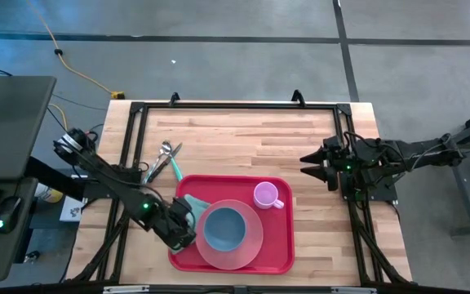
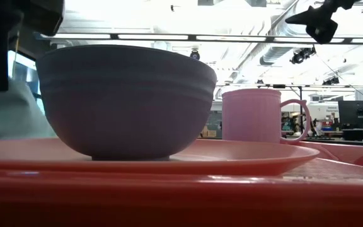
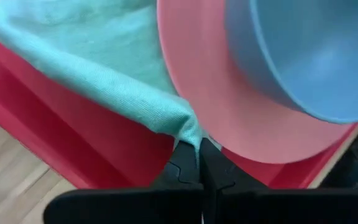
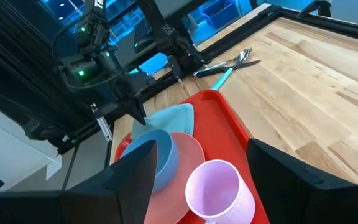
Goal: Set up tray
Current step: Put the light blue table napkin on the red serving tray to the left side of the pink plate, then move the pink plate to the right side on the red serving tray
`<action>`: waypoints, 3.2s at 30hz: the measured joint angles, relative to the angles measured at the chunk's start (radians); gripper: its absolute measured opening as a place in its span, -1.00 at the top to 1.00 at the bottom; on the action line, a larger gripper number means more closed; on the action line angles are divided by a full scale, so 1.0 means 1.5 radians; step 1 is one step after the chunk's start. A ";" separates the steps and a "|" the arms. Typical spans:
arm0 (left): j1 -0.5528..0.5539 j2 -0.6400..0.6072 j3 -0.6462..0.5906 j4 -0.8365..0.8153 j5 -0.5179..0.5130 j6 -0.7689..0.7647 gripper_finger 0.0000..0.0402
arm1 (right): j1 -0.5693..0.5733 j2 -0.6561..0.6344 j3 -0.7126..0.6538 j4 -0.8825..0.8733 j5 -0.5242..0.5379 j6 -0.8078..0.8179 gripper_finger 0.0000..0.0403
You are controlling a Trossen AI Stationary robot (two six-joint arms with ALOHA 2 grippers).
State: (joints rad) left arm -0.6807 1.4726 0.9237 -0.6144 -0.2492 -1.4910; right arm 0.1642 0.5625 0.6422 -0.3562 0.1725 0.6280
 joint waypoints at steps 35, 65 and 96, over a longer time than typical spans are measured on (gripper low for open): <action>0.000 -0.047 0.000 -0.071 0.077 0.076 0.71 | 0.000 0.005 0.000 -0.028 -0.004 0.016 -0.15; 0.000 -0.013 0.001 -0.051 0.051 0.105 -0.43 | 0.000 0.005 0.000 -0.034 0.000 0.012 -0.15; 0.018 -0.039 0.086 -0.284 -0.031 0.104 -0.79 | 0.000 0.007 0.000 -0.060 0.013 0.017 -0.15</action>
State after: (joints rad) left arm -0.6544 1.4143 1.0523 -1.0409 -0.2955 -1.3352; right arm 0.1642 0.5729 0.6422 -0.4461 0.1924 0.6540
